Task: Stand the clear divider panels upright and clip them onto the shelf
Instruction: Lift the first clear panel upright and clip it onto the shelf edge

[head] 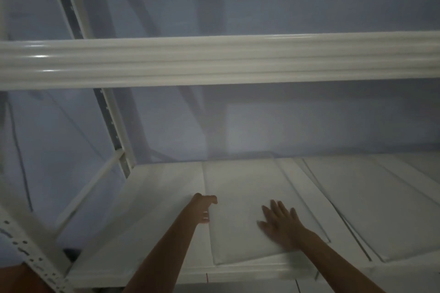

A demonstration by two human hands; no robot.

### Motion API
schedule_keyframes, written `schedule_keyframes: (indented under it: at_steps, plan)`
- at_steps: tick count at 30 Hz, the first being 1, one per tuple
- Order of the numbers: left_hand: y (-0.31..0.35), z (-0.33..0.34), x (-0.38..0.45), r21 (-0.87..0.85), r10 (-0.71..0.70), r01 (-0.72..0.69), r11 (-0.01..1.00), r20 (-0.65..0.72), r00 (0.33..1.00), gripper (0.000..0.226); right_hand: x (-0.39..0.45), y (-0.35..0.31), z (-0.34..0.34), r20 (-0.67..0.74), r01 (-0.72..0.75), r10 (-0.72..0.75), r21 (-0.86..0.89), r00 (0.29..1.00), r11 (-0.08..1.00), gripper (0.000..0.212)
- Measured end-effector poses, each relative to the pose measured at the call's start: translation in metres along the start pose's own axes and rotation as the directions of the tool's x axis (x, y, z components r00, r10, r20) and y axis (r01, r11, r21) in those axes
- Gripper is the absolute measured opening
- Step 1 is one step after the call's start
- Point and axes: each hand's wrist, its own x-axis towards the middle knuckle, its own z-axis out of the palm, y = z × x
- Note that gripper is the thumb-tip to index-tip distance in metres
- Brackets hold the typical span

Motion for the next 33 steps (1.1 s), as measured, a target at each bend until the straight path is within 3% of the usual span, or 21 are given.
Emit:
schedule_keyframes:
  at_steps: [1, 3, 5, 8, 11, 15, 19, 20, 27, 33]
  plan:
    - [0.001, -0.001, -0.001, -0.025, -0.024, 0.024, 0.999, 0.001, 1.000, 0.020, -0.001, -0.001, 0.001, -0.012, 0.004, -0.004, 0.024, 1.000, 1.000, 0.104]
    - [0.003, -0.003, -0.001, -0.033, -0.052, 0.052, 0.998, -0.017, 0.998, 0.024, 0.002, 0.001, 0.004, -0.022, 0.013, -0.013, 0.022, 1.000, 1.000, 0.137]
    - [0.002, -0.004, 0.001, -0.060, -0.065, 0.063, 0.996, -0.021, 0.998, 0.026, 0.004, 0.004, 0.005, -0.006, 0.013, -0.013, 0.011, 1.000, 1.000, 0.153]
    - [-0.002, -0.005, -0.001, -0.210, -0.076, 0.089, 0.974, 0.070, 0.995, 0.018, 0.003, 0.007, 0.002, -0.011, 0.015, -0.014, 0.050, 1.000, 0.999, 0.155]
    - [-0.003, -0.005, -0.005, -0.486, -0.027, 0.117, 0.866, 0.189, 0.982, 0.020, 0.000, 0.007, -0.007, -0.007, 0.034, -0.033, 0.104, 0.999, 0.994, 0.153]
    - [0.000, -0.005, -0.005, -0.622, 0.208, -0.017, 0.783, 0.237, 0.949, 0.031, -0.009, -0.001, -0.027, -0.019, 0.059, -0.057, 0.161, 0.998, 0.985, 0.150]
    - [0.008, -0.013, -0.014, -0.639, 0.383, -0.187, 0.746, 0.183, 0.905, 0.036, -0.027, -0.047, -0.050, -0.101, 0.103, -0.084, 0.207, 0.991, 0.973, 0.105]
    - [0.010, -0.016, -0.017, -0.636, 0.413, -0.228, 0.737, 0.157, 0.897, 0.036, -0.030, -0.060, -0.055, -0.098, 0.130, -0.111, 0.218, 0.989, 0.967, 0.102]
    - [0.018, -0.044, -0.050, -0.537, 0.519, -0.449, 0.714, -0.024, 0.855, 0.021, -0.049, -0.135, -0.081, -0.097, 0.305, -0.290, 0.231, 0.952, 0.924, 0.095]
    - [0.015, -0.084, -0.075, -0.444, 0.618, -0.579, 0.684, -0.069, 0.783, 0.018, -0.049, -0.166, -0.092, -0.020, 0.385, -0.397, 0.293, 0.917, 0.875, 0.111]
